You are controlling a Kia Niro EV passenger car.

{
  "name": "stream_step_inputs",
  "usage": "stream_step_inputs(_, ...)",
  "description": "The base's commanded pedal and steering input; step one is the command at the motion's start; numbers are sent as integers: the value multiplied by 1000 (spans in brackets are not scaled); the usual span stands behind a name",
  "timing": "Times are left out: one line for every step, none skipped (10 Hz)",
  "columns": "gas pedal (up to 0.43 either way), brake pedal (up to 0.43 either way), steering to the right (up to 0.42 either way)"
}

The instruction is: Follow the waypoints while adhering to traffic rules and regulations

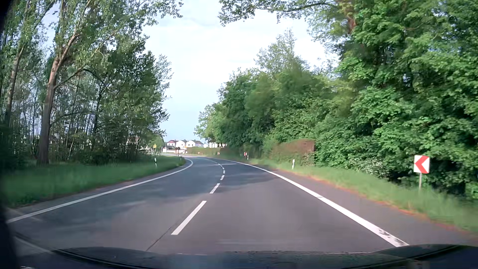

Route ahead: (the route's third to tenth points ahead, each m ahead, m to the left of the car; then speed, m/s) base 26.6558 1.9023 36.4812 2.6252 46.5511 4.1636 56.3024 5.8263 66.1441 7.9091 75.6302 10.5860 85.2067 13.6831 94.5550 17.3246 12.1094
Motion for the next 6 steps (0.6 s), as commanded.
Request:
stream_step_inputs(110,0,-20)
stream_step_inputs(110,0,-20)
stream_step_inputs(110,0,-20)
stream_step_inputs(110,0,-20)
stream_step_inputs(110,0,-20)
stream_step_inputs(110,0,-20)
